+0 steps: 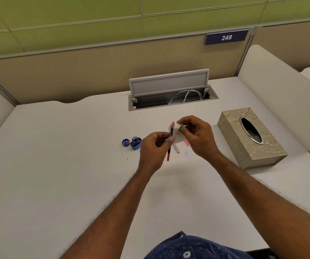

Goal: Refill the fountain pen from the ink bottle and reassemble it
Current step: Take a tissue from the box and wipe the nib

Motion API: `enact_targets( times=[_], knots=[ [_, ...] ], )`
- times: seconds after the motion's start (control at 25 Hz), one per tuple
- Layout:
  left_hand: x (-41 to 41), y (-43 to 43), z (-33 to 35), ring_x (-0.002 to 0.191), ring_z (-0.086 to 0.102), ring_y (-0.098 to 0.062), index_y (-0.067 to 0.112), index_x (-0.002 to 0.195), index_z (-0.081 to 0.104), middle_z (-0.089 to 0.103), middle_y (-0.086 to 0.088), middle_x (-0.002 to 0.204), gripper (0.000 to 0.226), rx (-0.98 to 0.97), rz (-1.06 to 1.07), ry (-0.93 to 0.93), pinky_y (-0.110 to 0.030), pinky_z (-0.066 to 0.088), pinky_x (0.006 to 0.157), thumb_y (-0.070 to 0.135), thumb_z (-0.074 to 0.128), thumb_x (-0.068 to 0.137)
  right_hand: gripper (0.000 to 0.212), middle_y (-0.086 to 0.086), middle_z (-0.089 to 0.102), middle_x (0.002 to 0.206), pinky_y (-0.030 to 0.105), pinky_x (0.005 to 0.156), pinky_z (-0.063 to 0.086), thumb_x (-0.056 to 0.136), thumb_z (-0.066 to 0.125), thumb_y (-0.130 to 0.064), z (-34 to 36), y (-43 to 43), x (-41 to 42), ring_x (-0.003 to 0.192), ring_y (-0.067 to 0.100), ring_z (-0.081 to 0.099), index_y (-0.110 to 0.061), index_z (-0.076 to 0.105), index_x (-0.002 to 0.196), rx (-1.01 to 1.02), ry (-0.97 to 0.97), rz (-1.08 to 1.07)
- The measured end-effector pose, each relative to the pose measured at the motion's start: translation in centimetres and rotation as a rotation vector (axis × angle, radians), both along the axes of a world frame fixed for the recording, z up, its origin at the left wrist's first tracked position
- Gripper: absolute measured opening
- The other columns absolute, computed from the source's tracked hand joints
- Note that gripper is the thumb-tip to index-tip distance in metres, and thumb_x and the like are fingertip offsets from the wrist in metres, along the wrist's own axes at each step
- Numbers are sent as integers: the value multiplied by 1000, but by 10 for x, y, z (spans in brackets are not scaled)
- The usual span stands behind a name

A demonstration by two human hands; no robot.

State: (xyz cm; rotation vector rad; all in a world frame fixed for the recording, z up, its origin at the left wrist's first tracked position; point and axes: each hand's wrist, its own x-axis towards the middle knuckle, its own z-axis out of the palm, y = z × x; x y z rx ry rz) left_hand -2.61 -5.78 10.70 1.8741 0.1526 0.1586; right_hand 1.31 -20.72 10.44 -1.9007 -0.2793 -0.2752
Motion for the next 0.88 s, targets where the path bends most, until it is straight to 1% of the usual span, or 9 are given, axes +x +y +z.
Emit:
enact_targets(
  times=[0.12, 0.24, 0.36, 0.44, 0.52, 0.6, 0.64, 0.76, 0.88],
  knots=[
    [0, 0, 0, 77, 59, 1, 6, 113, 67, 65, 4, 97, 32, 15, 7, -9, 4, 43, 63, 20, 70, 85, 15, -2, 68, 101, 15, 82, 54, 90, 63, -11, -2, 2, -2, 91, 16, 65, -12, 68, 105, 6, -7, 20],
    [1, 1, 3, 74, 60, 4, 6, 111, 70, 68, 1, 97, 30, 36, 17, -27, 3, 44, 63, 20, 72, 84, 16, 2, 69, 103, 11, 81, 52, 90, 63, -8, -1, 1, -2, 92, 17, 64, -9, 70, 105, -23, -13, 22],
    [1, 1, 4, 74, 62, 2, 6, 108, 71, 70, 1, 94, 28, 30, 30, -37, 1, 46, 62, 20, 73, 83, 16, 7, 70, 104, 12, 79, 52, 90, 63, -9, 0, -1, 0, 91, 18, 63, -8, 70, 104, -94, -35, 21],
    [2, 2, 3, 73, 63, -1, 6, 107, 71, 71, 0, 92, 29, 32, 44, -32, -1, 47, 62, 21, 74, 82, 15, 8, 70, 104, 13, 78, 51, 90, 63, -11, 1, -3, 1, 91, 16, 61, -8, 70, 103, -121, -58, -7],
    [2, 1, 2, 72, 64, -3, 6, 106, 71, 72, -1, 91, 30, 38, 65, -36, -5, 51, 65, 23, 75, 81, 15, 6, 69, 104, 12, 78, 50, 90, 63, -13, 1, -4, 2, 91, 14, 60, -9, 70, 102, -136, -102, -26],
    [2, 0, 1, 73, 65, -5, 6, 106, 72, 73, -3, 90, 31, 46, 81, -53, -12, 55, 72, 23, 76, 80, 15, 5, 69, 103, 14, 77, 51, 90, 63, -16, 2, -3, 1, 91, 12, 60, -10, 70, 102, -141, -141, -7],
    [2, 0, 1, 73, 66, -5, 6, 106, 72, 73, -3, 90, 31, 52, 87, -63, -13, 55, 73, 23, 76, 80, 17, 5, 69, 102, 15, 77, 51, 90, 62, -18, 2, -2, 1, 90, 13, 60, -10, 71, 102, -143, -153, 7],
    [2, 0, 0, 72, 66, -4, 7, 106, 72, 74, -4, 90, 30, 66, 110, -90, -8, 53, 70, 21, 76, 80, 22, 6, 70, 100, 10, 78, 50, 89, 60, -23, 1, 0, 1, 89, 12, 61, -8, 72, 102, -173, -189, 23],
    [1, -2, 2, 68, 64, -1, 7, 102, 73, 74, -4, 87, 26, 91, 139, -109, -1, 48, 64, 20, 77, 79, 17, 8, 71, 100, 9, 78, 49, 90, 62, -16, 1, 0, 2, 88, 12, 61, -8, 72, 101, -201, -212, 25]
  ],
)
